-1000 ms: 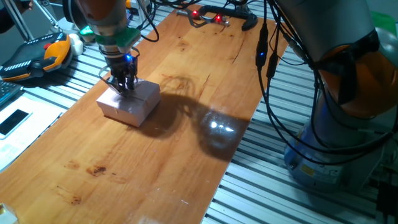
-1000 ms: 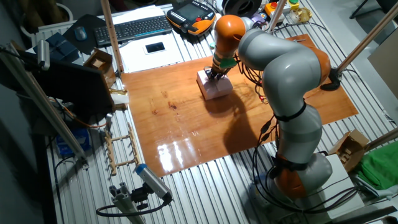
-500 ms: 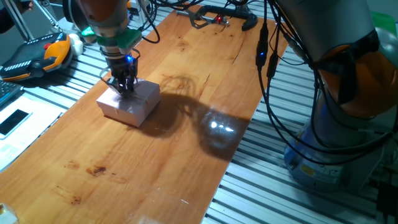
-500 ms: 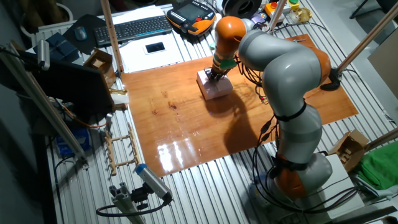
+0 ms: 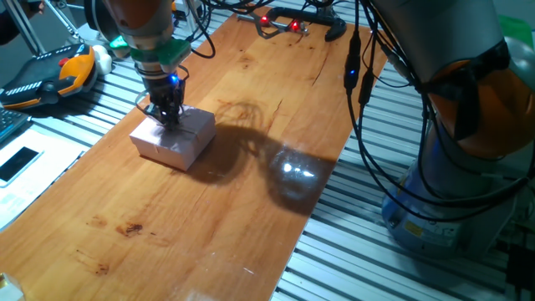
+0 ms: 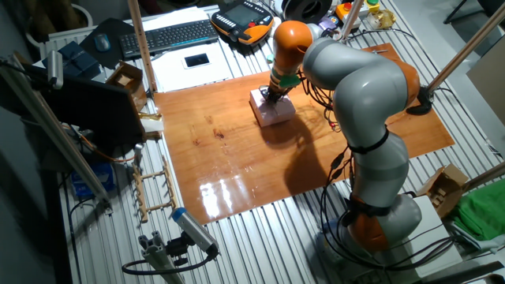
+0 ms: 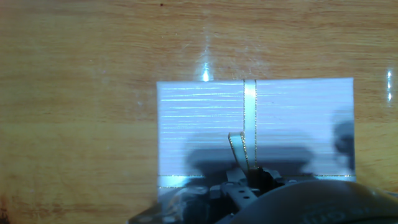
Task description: Take everything out of the gift box
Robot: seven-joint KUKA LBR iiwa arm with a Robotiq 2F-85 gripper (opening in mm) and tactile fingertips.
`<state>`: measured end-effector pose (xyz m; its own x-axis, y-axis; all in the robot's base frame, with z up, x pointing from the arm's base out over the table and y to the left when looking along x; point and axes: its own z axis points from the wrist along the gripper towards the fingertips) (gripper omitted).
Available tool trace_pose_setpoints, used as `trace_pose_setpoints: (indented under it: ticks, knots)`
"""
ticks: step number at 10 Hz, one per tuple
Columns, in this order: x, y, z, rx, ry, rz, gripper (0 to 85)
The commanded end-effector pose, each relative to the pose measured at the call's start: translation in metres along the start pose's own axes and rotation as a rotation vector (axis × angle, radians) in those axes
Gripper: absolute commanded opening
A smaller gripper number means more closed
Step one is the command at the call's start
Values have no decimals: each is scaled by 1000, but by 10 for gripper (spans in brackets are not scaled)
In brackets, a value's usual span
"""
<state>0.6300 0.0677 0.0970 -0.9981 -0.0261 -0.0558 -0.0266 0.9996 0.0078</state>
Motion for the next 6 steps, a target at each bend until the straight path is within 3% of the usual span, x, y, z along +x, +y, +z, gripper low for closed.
trace_pose_setpoints:
  ticks: [1,3,4,5,6]
  knots:
    - [0,0,0,0,0,0,210]
    - [0,0,1,-5,-3,-1,173]
    - [0,0,0,-6,-3,-4,120]
    - [0,0,-1,-6,-3,-12,10]
    - [1,0,-1,-6,-6,-15,10]
